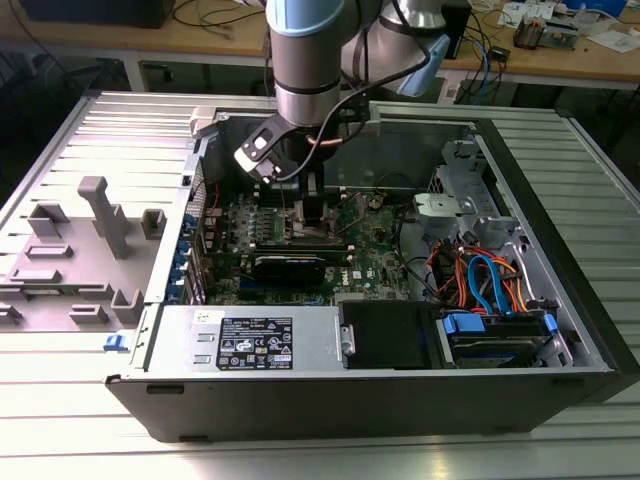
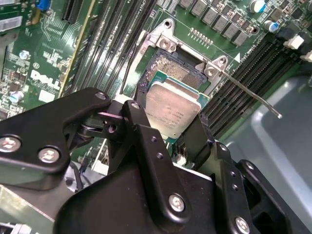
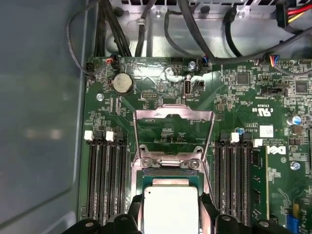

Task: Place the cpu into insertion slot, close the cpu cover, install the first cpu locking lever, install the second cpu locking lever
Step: 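Place the cpu into insertion slot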

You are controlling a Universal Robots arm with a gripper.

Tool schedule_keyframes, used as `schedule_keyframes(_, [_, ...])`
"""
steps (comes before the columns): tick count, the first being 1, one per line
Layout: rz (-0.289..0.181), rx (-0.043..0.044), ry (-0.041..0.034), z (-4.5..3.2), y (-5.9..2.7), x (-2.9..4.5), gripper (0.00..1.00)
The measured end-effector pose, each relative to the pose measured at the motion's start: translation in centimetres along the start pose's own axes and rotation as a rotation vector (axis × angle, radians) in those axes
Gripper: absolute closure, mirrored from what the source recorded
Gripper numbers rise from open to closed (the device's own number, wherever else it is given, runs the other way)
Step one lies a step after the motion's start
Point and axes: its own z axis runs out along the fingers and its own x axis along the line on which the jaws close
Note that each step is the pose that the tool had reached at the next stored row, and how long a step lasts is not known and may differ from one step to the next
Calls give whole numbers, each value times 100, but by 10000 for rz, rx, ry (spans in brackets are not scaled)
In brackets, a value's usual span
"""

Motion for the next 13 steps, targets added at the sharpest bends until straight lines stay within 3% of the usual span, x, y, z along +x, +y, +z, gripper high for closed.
schedule_keyframes(3, [21,0,-2,29,-49,0,45])
schedule_keyframes(13, [20,0,-8,138,-59,-1,45])
